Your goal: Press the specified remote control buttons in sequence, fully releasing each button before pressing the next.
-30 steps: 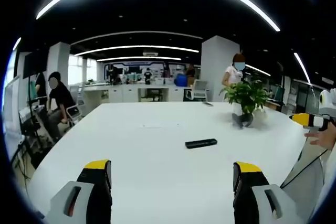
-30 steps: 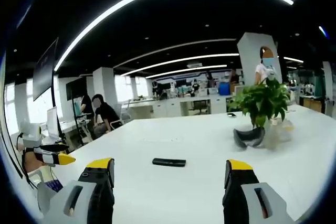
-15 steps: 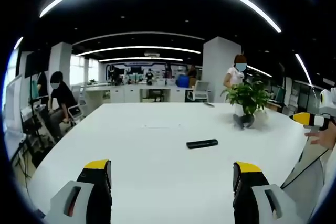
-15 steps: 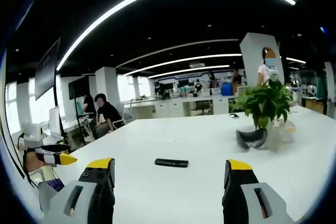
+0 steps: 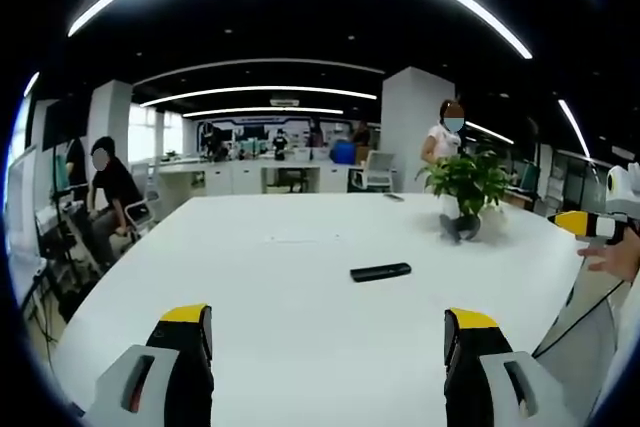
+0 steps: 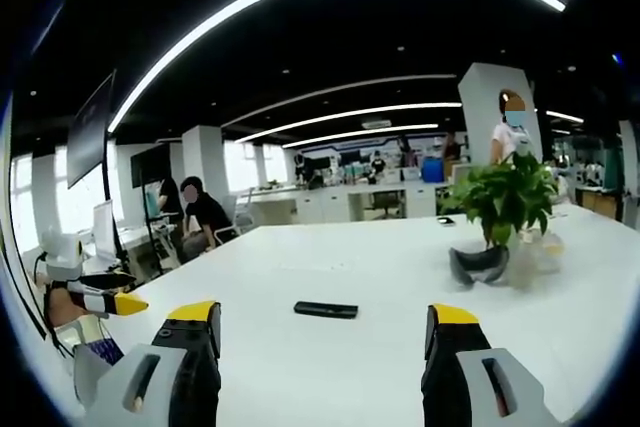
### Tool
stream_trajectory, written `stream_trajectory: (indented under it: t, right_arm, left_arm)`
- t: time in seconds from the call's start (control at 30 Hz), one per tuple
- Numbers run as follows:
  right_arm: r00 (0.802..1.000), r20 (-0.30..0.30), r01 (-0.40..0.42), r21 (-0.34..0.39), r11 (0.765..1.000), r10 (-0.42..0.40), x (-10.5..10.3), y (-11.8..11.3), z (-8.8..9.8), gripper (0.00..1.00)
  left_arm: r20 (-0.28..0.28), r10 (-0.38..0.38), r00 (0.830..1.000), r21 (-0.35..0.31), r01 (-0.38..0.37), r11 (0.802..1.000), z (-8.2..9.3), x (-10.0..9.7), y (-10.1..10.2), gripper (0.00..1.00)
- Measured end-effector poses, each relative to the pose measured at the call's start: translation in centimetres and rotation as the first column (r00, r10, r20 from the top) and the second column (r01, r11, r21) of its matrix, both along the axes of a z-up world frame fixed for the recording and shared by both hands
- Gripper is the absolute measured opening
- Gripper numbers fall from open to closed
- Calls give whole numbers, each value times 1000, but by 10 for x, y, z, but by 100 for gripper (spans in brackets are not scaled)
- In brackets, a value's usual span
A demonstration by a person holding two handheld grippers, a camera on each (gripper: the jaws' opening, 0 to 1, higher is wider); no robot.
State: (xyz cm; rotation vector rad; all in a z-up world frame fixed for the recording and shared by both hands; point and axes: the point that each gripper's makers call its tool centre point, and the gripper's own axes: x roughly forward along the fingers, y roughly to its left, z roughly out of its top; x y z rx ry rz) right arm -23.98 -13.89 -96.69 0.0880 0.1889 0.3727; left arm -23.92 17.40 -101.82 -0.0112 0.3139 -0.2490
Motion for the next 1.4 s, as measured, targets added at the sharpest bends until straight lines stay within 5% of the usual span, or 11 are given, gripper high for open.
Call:
stream_trajectory:
  t: [0.97,1.4]
  right_arm:
    - [1000,3,-4,-1,1000,4,-1,1,-3,84]
    - [1000,-15,-10,15,1000,10,4,4,-8,92]
  left_arm:
    - [-6,25,1000,-1,-25,1000,-2,-1,6,100]
    - [-8,-22,1000,28,22,999,3,12,-2,100]
